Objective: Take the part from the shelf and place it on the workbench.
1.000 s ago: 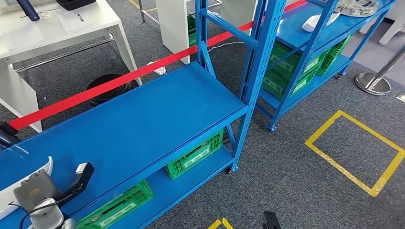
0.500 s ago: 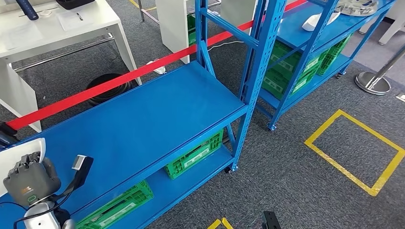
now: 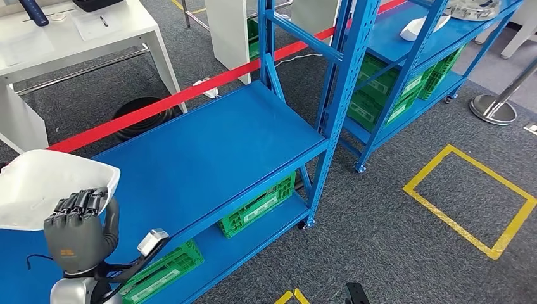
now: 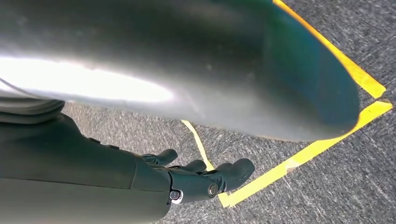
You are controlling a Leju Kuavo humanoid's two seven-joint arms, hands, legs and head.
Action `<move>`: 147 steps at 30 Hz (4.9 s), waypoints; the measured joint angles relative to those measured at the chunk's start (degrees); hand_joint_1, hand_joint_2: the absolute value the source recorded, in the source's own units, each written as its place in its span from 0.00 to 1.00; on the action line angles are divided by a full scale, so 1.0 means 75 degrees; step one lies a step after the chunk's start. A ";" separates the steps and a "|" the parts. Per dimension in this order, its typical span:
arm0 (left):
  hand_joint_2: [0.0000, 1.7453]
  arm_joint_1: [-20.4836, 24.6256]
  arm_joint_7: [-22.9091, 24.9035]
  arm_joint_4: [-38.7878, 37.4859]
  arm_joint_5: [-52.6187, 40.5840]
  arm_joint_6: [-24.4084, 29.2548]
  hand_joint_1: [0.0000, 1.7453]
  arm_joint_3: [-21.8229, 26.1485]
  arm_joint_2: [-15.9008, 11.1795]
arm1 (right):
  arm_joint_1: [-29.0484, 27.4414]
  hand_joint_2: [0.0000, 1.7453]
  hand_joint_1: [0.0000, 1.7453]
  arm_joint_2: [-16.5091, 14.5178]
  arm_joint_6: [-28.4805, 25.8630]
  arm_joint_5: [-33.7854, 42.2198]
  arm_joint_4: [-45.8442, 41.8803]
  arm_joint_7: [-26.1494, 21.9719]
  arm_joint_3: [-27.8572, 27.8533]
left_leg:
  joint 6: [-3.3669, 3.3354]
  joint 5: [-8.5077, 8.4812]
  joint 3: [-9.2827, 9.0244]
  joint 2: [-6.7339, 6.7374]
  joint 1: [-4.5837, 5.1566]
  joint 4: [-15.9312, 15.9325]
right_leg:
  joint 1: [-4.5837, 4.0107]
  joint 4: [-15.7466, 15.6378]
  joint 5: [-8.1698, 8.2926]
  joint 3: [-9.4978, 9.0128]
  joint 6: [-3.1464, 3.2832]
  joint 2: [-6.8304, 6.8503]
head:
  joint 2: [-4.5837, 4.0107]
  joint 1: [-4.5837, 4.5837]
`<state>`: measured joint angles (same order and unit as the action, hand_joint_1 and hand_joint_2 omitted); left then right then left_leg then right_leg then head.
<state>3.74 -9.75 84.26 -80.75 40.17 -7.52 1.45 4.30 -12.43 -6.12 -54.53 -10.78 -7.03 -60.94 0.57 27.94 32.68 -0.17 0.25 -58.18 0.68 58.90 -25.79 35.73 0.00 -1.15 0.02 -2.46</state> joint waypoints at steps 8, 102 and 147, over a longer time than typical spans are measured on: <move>1.00 -0.0484 -0.2097 0.0930 0.2899 -0.0174 1.00 -0.0085 0.0417 | -0.0002 0.00 0.00 0.0063 0.0050 -0.0270 0.0000 -0.0241 0.0068 | -0.0057 0.0035 0.0009 -0.0009 0.0037 -0.0032 | 0.0046 -0.0014 -0.0005 -0.0021 -0.0045 0.0016 | 0.0000 0.0004; 1.00 -0.0985 -0.3041 0.0657 0.4571 -0.0927 1.00 -0.0790 0.1188 | 0.0024 0.00 0.00 0.0620 -0.0024 -0.0438 -0.0009 -0.0223 0.0401 | -0.0180 0.0155 -0.0208 0.0118 0.0123 -0.0079 | 0.0055 0.0101 -0.0291 -0.0305 -0.0065 0.0155 | 0.0000 -0.0090; 1.00 -0.0375 -0.3179 -0.0137 0.6498 -0.3013 1.00 -0.0692 0.1301 | 0.0088 0.00 0.00 0.0670 0.0007 -0.0622 -0.0012 -0.0071 0.0365 | -0.0101 0.0201 -0.0165 0.0823 0.0032 -0.0112 | 0.0027 0.0125 -0.0324 -0.0190 -0.0151 0.0614 | 0.0000 -0.0205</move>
<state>0.93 -33.59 83.23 -32.02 17.58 -12.71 11.21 4.95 -7.40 -6.07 -59.20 -10.86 -7.56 -58.21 -0.18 29.45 31.44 6.00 0.48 -59.02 0.88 59.84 -28.22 34.30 -1.14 3.45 0.02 -3.99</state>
